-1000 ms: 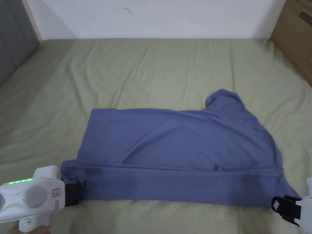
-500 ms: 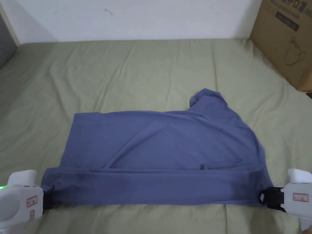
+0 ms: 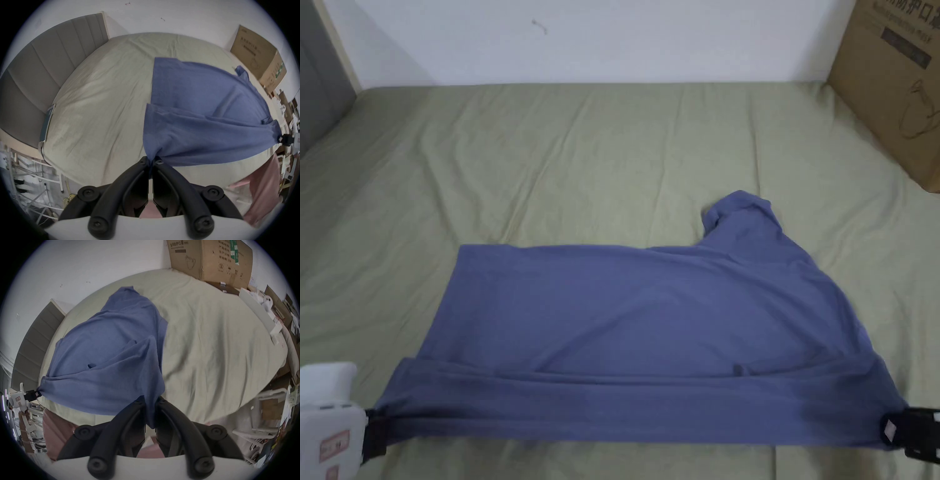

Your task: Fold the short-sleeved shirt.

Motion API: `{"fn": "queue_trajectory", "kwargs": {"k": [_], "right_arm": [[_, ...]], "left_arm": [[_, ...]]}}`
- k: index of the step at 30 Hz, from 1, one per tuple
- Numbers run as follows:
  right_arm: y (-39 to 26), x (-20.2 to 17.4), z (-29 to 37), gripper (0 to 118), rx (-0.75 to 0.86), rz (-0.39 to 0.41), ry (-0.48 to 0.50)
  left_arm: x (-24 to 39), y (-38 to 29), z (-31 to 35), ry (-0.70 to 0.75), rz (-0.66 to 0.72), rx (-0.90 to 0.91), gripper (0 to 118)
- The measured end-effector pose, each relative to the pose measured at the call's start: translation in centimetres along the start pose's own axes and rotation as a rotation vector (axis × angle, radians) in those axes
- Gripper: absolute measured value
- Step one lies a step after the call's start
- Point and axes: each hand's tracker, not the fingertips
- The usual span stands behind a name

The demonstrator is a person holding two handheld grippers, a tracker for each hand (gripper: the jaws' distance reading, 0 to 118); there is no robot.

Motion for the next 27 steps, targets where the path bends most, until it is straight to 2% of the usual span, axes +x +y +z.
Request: {"fn": "queue_trajectory", "kwargs": {"k": [4, 5, 6, 7, 8, 9, 12, 13, 14, 15, 16, 18, 21, 24, 27], "right_arm": [[-2.7, 0.1, -1.0, 12, -0.032, -0.019, -0.002], [-2.9, 0.2, -1.5, 23, -0.031, -0.028, 0.001], [-2.8, 0.0, -1.8, 44, -0.038, -0.038, -0.004], [-2.5, -0.3, -1.7, 70, -0.051, -0.041, -0.041], [-2.1, -0.6, -1.5, 87, -0.044, -0.028, -0.061], [-1.6, -0.9, -0.9, 86, -0.014, -0.008, -0.062], [1.1, -1.9, 1.2, 84, 0.088, 0.003, -0.009], [2.1, -2.2, 1.5, 75, 0.102, -0.005, 0.019], [3.1, -2.5, 1.9, 45, 0.128, -0.003, 0.052], [4.0, -3.0, 2.1, 12, 0.165, 0.014, 0.068], [4.7, -3.5, 1.9, 1, 0.19, 0.024, 0.057], [5.6, -4.5, 0.5, 0, 0.174, 0.036, 0.006], [5.9, -4.7, -2.1, 0, 0.108, -0.04, 0.098], [6.5, -5.0, -4.0, 0, 0.104, -0.033, 0.062], [9.0, -5.0, -4.9, 0, 0.101, -0.036, 0.076]], "left_arm": [[1.1, -2.5, -0.9, 0.036, -0.047, -0.046, 5], [1.2, -2.6, -1.0, 0.035, -0.041, -0.043, 24], [1.3, -2.3, -1.0, 0.044, -0.032, -0.05, 51], [1.3, -2.0, -0.9, 0.071, -0.02, -0.058, 80], [0.9, -1.6, -1.1, 0.069, -0.016, -0.042, 100], [0.8, -1.1, -0.7, 0.054, -0.008, -0.003, 102], [1.1, 1.3, 1.5, 0.011, 0.017, 0.065, 99], [1.2, 2.1, 1.7, -0.001, 0.032, 0.079, 92], [1.5, 3.0, 1.7, -0.016, 0.049, 0.106, 64], [1.7, 3.8, 1.7, -0.041, 0.063, 0.138, 32], [2.4, 4.5, 1.7, -0.056, 0.069, 0.148, 1], [3.4, 5.3, 0.5, -0.054, 0.066, 0.14, 0], [4.8, 6.3, -1.2, -0.055, 0.035, 0.081, 0], [5.1, 7.9, -1.8, -0.101, 0.096, 0.098, 0], [5.4, 9.7, -2.4, -0.089, 0.068, 0.097, 0]]}}
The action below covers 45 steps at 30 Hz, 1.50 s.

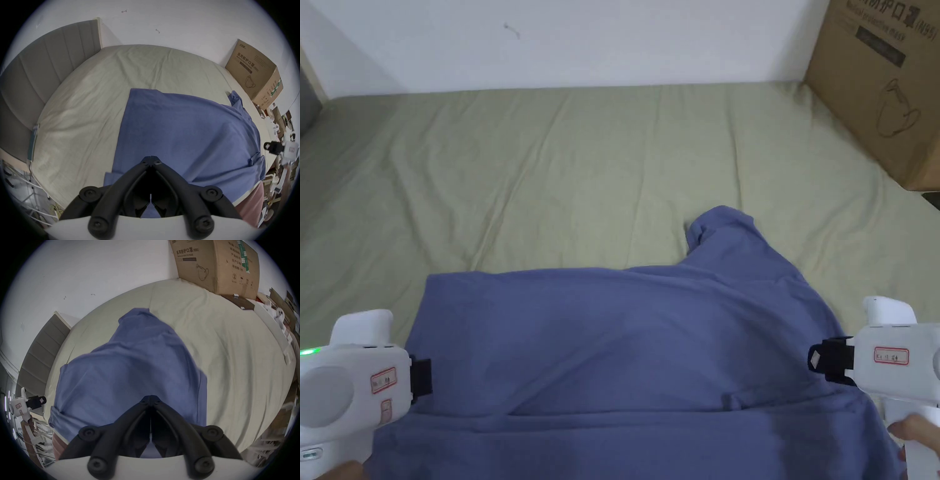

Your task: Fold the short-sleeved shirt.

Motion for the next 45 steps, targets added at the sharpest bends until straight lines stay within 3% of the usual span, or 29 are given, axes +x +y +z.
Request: {"fn": "queue_trajectory", "kwargs": {"k": [5, 6, 7, 8, 9, 11, 13, 15, 16, 17, 18, 19, 20, 25, 26, 27, 28, 29, 30, 32, 33, 38, 40, 42, 43, 45], "right_arm": [[7.6, 0.2, -3.3, 0, 0.041, 0.036, -0.024], [9.6, 0.3, -4.5, 7, 0.045, 0.043, -0.029], [11.2, 0.4, -5.6, 29, 0.045, 0.057, -0.041], [12.6, 0.5, -7.0, 71, 0.026, 0.086, -0.083], [14.4, 0.6, -9.3, 91, -0.002, 0.112, -0.101], [16.6, 1.0, -12.4, 93, -0.031, 0.104, -0.103], [17.6, 1.8, -15.2, 91, -0.092, 0.082, -0.087], [17.2, 2.3, -17.3, 65, -0.179, 0.065, -0.087], [16.8, 2.2, -17.7, 62, -0.196, 0.072, -0.134], [16.1, 1.7, -17.2, 53, -0.164, 0.131, -0.209], [15.8, 1.3, -16.2, 36, -0.095, 0.187, -0.143], [15.8, 1.2, -15.9, 16, -0.105, 0.17, -0.15], [15.8, 0.9, -15.7, 5, -0.108, 0.171, -0.148], [15.9, 0.0, -16.2, 4, -0.118, 0.245, -0.154], [15.9, 0.1, -16.0, 4, -0.12, 0.233, -0.154], [16.2, 0.2, -15.9, 4, -0.119, 0.22, -0.148], [16.3, 0.3, -15.7, 4, -0.114, 0.219, -0.144], [16.4, 0.4, -15.6, 4, -0.105, 0.215, -0.138], [16.6, 0.5, -15.5, 4, -0.107, 0.208, -0.134], [16.7, 0.4, -15.4, 4, -0.102, 0.205, -0.133], [16.7, 0.3, -15.4, 4, -0.101, 0.207, -0.134], [16.7, 0.0, -15.6, 4, -0.108, 0.23, -0.144], [16.7, -0.1, -15.7, 4, -0.111, 0.215, -0.142], [16.6, -0.1, -15.8, 4, -0.113, 0.198, -0.14], [16.6, -0.1, -15.8, 4, -0.113, 0.197, -0.139], [16.6, -0.1, -15.3, 4, -0.11, 0.202, -0.134]], "left_arm": [[0.3, 2.2, -1.2, 0.0, -0.006, 0.003, 0], [0.3, 2.6, -1.5, -0.006, 0.005, 0.001, 0], [0.4, 2.9, -1.9, -0.006, 0.007, -0.002, 0], [0.7, 3.3, -2.3, -0.002, 0.006, -0.005, 0], [0.8, 3.7, -3.1, 0.007, 0.002, -0.01, 0], [1.0, 4.4, -4.1, 0.012, -0.007, -0.025, 0], [1.1, 4.8, -5.3, 0.015, -0.011, -0.041, 0], [1.1, 5.0, -6.5, 0.028, -0.009, -0.06, 0], [1.1, 5.1, -6.9, 0.034, -0.009, -0.069, 0], [1.1, 5.0, -7.2, 0.039, -0.013, -0.079, 0], [1.1, 4.9, -7.4, 0.04, -0.018, -0.085, 0], [0.9, 4.8, -7.5, 0.04, -0.02, -0.087, 0], [0.8, 4.8, -7.6, 0.038, -0.022, -0.092, 0], [0.0, 4.8, -8.5, 0.069, 0.009, -0.093, 0], [-0.4, 5.1, -8.6, 0.06, 0.025, -0.077, 4], [-0.8, 5.5, -8.6, 0.05, 0.047, -0.069, 19], [-1.2, 6.0, -8.7, 0.038, 0.07, -0.061, 46], [-1.6, 6.8, -9.0, 0.02, 0.088, -0.047, 86], [-1.9, 7.6, -9.3, 0.03, 0.086, -0.049, 86], [-2.3, 9.4, -10.8, 0.045, 0.085, -0.042, 106], [-2.4, 10.5, -11.6, 0.06, 0.085, -0.037, 110], [-3.1, 14.5, -16.3, 0.049, 0.119, -0.022, 103], [-2.8, 14.8, -18.8, 0.1, 0.146, -0.083, 87], [-2.5, 13.6, -20.5, 0.158, 0.118, -0.148, 84], [-1.9, 13.8, -19.6, 0.136, 0.083, -0.059, 73], [-1.3, 14.1, -18.0, 0.158, 0.062, -0.054, 16]]}}
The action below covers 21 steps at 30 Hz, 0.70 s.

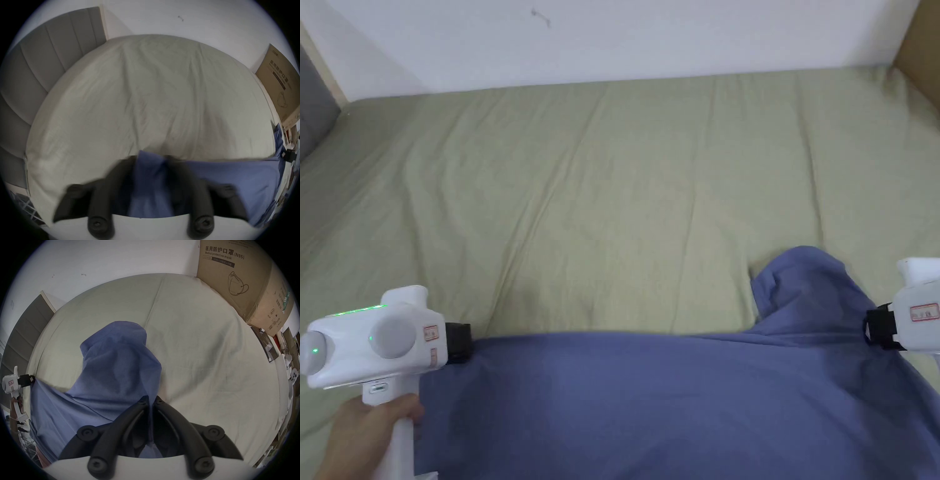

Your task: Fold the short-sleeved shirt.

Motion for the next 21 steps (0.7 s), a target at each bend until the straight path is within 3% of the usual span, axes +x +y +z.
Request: {"fn": "queue_trajectory", "kwargs": {"k": [1, 6, 13, 21], "right_arm": [[0.1, 0.1, 0.3, 4, 0.002, 0.001, 0.005], [-0.1, 0.2, 4.1, 4, 0.053, 0.0, 0.03], [-3.1, 0.9, 12.9, 4, 0.14, 0.012, 0.065], [-16.2, 0.9, 20.5, 4, 0.129, 0.025, 0.072]], "left_arm": [[0.0, 0.0, 0.4, 0.004, -0.024, 0.018, 2], [-0.1, -0.2, 3.0, -0.048, -0.069, -0.008, 2], [-3.6, -2.9, 13.2, -0.119, -0.096, 0.099, 2], [-8.2, -13.1, 20.9, -0.165, -0.075, 0.114, 2]]}}
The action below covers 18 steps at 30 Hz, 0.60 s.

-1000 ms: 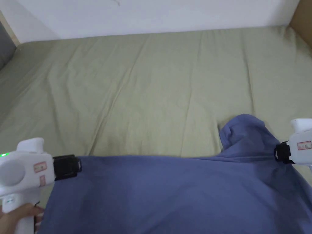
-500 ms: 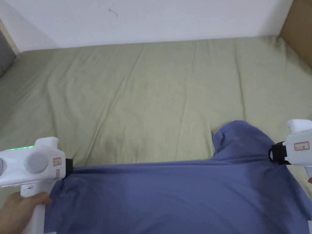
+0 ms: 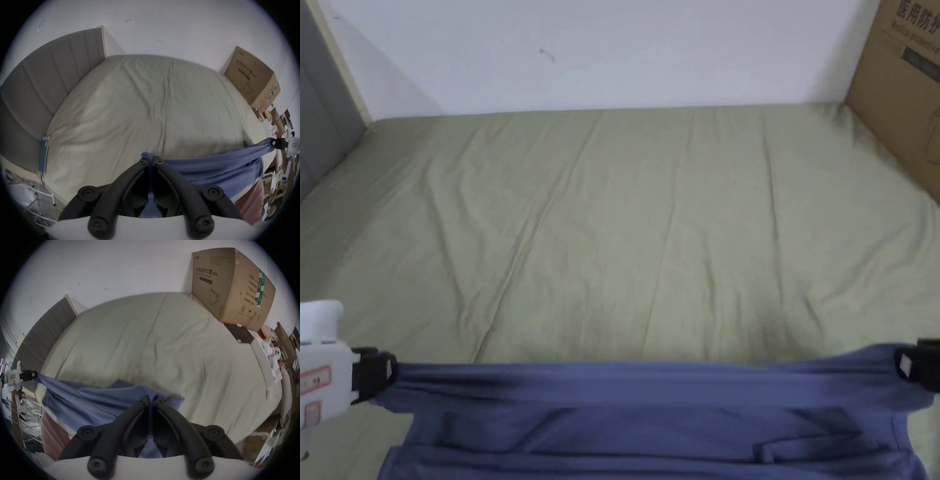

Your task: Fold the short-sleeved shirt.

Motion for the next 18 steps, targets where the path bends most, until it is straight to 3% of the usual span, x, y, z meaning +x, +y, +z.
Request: {"fn": "queue_trajectory", "kwargs": {"k": [2, 6, 7, 8, 9, 10, 11, 14, 16, 18], "right_arm": [[-3.7, -0.4, 0.4, 4, -0.051, 0.008, -0.026], [-10.3, 0.0, -1.0, 4, -0.133, -0.057, -0.032], [-11.3, 0.0, -1.3, 5, -0.127, -0.064, -0.035], [-12.1, 0.1, -1.8, 20, -0.129, -0.079, -0.037], [-12.6, 0.0, -2.1, 44, -0.155, -0.088, -0.053], [-12.9, -0.2, -2.1, 68, -0.156, -0.086, -0.061], [-13.1, -0.4, -2.1, 80, -0.158, -0.074, -0.08], [-12.2, -1.6, -0.9, 80, -0.132, -0.056, -0.12], [-10.9, -2.7, 0.3, 74, -0.056, -0.05, -0.073], [-9.3, -4.1, 1.8, 38, 0.037, -0.05, 0.002]], "left_arm": [[-0.2, -3.1, 0.0, 0.036, -0.03, -0.06, 2], [-0.9, -8.5, -1.7, 0.035, -0.026, -0.147, 7], [-1.0, -9.4, -2.2, 0.04, -0.023, -0.151, 21], [-1.1, -10.2, -2.6, 0.053, -0.014, -0.175, 56], [-1.1, -10.8, -2.7, 0.081, 0.004, -0.191, 87], [-1.3, -11.0, -2.8, 0.099, 0.012, -0.194, 107], [-1.9, -11.2, -3.0, 0.094, 0.018, -0.189, 111], [-2.8, -10.6, -1.2, 0.084, 0.066, -0.12, 108], [-2.9, -9.9, 0.5, 0.067, 0.097, -0.086, 100], [-3.4, -9.4, 2.1, -0.004, 0.16, -0.023, 51]]}}
